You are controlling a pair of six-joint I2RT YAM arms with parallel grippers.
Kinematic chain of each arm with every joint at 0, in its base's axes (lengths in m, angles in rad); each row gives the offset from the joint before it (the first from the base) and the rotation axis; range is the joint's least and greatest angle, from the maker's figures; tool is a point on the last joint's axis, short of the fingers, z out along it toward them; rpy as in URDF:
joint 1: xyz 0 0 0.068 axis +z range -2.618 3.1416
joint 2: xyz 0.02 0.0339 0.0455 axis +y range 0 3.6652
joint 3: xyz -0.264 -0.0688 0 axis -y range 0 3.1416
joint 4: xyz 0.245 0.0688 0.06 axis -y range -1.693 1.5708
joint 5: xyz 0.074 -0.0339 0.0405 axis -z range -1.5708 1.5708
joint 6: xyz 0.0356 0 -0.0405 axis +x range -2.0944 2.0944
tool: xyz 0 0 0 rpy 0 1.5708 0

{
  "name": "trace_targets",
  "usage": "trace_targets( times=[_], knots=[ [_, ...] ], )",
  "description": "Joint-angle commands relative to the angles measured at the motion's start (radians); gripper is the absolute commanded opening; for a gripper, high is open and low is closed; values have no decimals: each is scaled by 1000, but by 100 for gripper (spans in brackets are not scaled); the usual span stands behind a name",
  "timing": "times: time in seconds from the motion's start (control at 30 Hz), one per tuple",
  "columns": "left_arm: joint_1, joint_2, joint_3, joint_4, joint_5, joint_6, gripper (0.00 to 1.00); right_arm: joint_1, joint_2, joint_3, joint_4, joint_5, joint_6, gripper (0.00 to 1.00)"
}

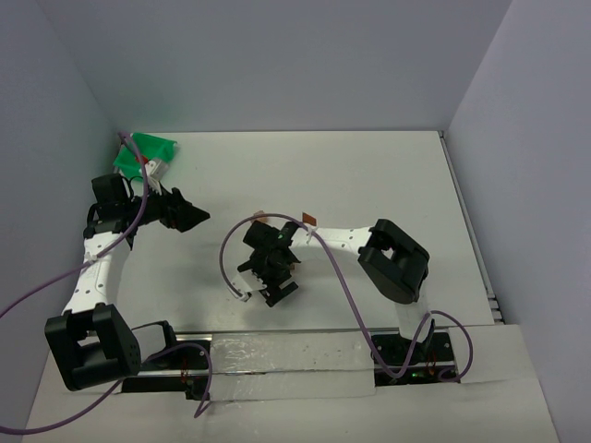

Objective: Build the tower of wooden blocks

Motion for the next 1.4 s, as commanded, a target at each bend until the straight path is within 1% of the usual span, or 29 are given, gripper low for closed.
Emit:
trace_targets(
  times=[0.0, 0.37, 0.8, 0.93, 1.2, 1.37],
  knots=[
    [6, -5, -1, 50, 36, 1, 98, -9, -55, -2, 23, -15, -87, 92],
    [6, -5, -4, 48, 38, 4, 98, -13, -28, 25, 0, -16, -169, 86],
    [6, -4, -9, 45, 46, 13, 98, -24, -4, 54, -53, -11, -171, 82],
    [6, -2, -10, 43, 46, 14, 98, -24, -2, 62, -54, -16, -164, 77],
    [6, -6, -11, 45, 43, 14, 98, -22, -4, 70, -62, -27, -147, 71],
    [7, -5, -11, 51, 45, 9, 98, -23, -15, 72, -62, -36, -120, 65]
  ],
)
